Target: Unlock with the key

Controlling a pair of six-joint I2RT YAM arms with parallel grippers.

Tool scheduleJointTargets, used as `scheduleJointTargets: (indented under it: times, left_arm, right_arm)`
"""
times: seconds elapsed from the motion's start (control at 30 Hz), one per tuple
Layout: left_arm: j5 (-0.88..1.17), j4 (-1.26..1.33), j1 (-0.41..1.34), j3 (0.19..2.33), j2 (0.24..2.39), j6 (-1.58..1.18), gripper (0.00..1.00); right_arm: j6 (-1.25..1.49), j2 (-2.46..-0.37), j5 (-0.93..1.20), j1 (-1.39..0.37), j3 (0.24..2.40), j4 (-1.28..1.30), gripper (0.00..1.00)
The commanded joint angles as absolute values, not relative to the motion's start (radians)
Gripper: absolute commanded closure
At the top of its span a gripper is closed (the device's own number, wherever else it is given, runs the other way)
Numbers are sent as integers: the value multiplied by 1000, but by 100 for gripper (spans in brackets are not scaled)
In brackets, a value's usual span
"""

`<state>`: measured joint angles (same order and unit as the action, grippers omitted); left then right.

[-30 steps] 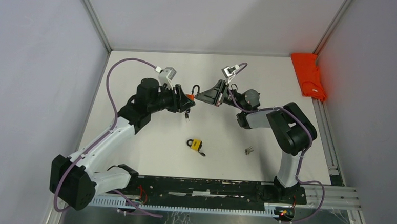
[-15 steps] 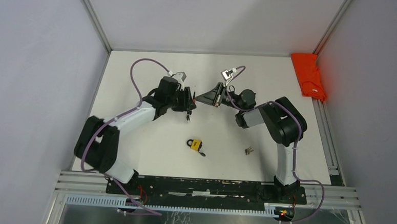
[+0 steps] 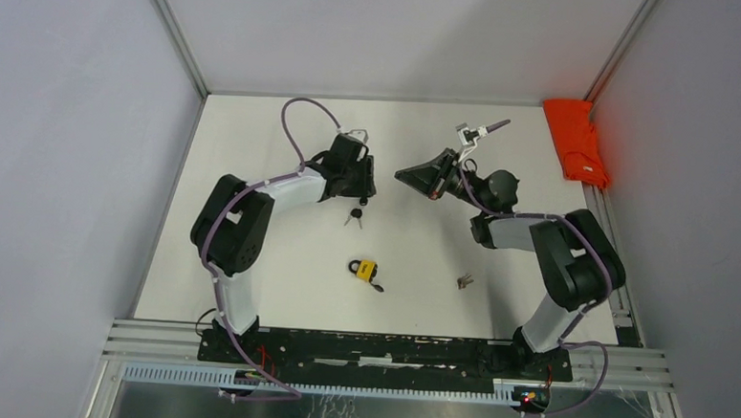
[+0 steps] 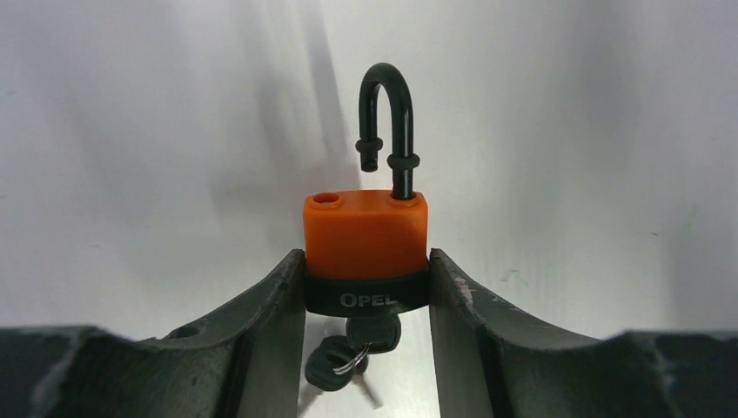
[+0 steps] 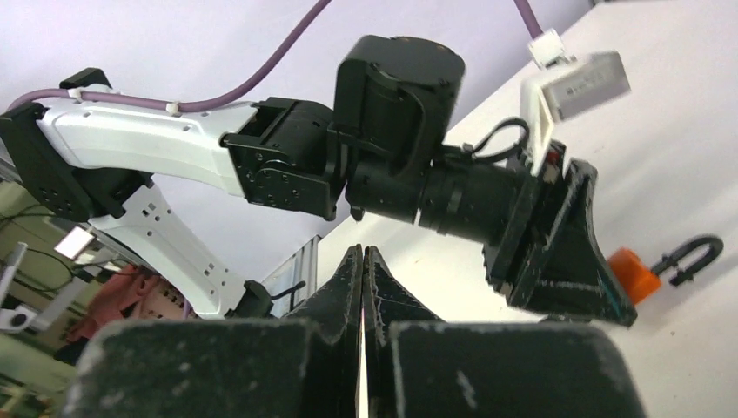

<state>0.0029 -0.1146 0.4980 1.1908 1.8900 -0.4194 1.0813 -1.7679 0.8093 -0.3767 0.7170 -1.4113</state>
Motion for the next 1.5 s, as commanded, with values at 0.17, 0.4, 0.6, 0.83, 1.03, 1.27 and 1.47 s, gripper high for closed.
scheduleJointTargets:
  times: [0.17, 0.4, 0.6, 0.83, 1.03, 1.27, 1.47]
  left_arm:
    - [37, -190, 614, 1275, 1786, -358, 98]
    - [3, -206, 650, 1195, 1650, -312, 98]
    - [21, -219, 678, 1183, 1587, -298, 98]
    - [68, -217, 690, 1202, 1556, -302, 98]
    - [61, -231, 691, 1214, 1527, -284, 98]
    - [3, -252, 690, 1228, 1539, -239, 98]
    - [7, -241, 690, 1249, 1571, -229, 98]
  right_arm:
    - [674, -1616, 710, -359, 738, -937, 100]
    - [535, -1683, 593, -350, 910, -626, 100]
    - [524, -1829, 641, -351, 1110, -531, 100]
    - [567, -1934, 736, -353, 1194, -609, 100]
    - [627, -1946, 861, -351, 1128, -783, 100]
    - [731, -1949, 954, -347, 1044, -970, 100]
    - [732, -1945, 962, -347, 991, -1006, 100]
